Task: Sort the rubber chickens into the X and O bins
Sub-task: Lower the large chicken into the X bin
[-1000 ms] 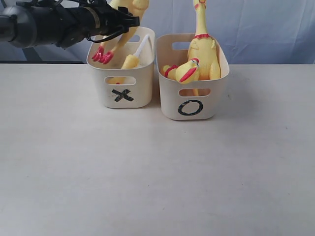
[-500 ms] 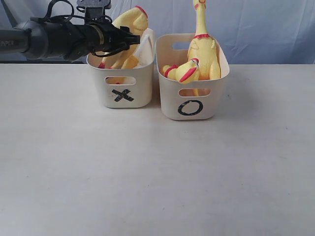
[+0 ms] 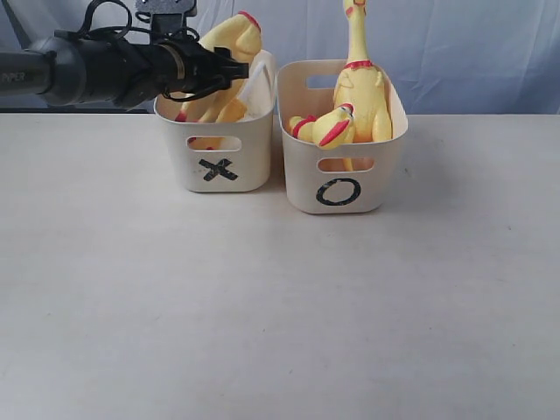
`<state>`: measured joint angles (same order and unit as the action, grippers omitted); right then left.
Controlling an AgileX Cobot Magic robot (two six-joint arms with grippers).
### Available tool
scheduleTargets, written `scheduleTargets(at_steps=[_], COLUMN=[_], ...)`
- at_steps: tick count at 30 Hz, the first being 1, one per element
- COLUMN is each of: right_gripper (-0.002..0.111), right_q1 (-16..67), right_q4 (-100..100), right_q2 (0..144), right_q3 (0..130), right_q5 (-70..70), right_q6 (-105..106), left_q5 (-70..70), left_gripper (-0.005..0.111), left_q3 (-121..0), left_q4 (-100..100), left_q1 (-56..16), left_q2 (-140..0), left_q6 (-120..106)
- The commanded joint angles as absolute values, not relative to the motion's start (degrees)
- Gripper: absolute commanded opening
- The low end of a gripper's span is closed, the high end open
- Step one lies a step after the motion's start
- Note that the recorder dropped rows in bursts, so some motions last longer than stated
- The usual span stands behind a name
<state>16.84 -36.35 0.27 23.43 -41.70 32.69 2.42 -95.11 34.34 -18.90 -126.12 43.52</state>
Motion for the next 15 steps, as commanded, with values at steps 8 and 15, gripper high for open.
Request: scheduleTargets(at_steps=[8,15], right_gripper=[0.000,0.000], right_q1=[16.76,16.76], right_q4=[-36.48,-36.48], right_q2=[0.00,0.00], right_q3=[23.29,23.29], right_q5=[-41.75,-41.87], right_q6=[32.97,32.97], left_q5=[-2.78,-3.02], left_gripper=[0.068,0.075], left_q3=[-95.42,-95.42], left_q4=[33.74,30.64], left_q1=[-18.90,-19.01], left_q2=[-125.26,-125.26], left_q6=[44.82,45.02])
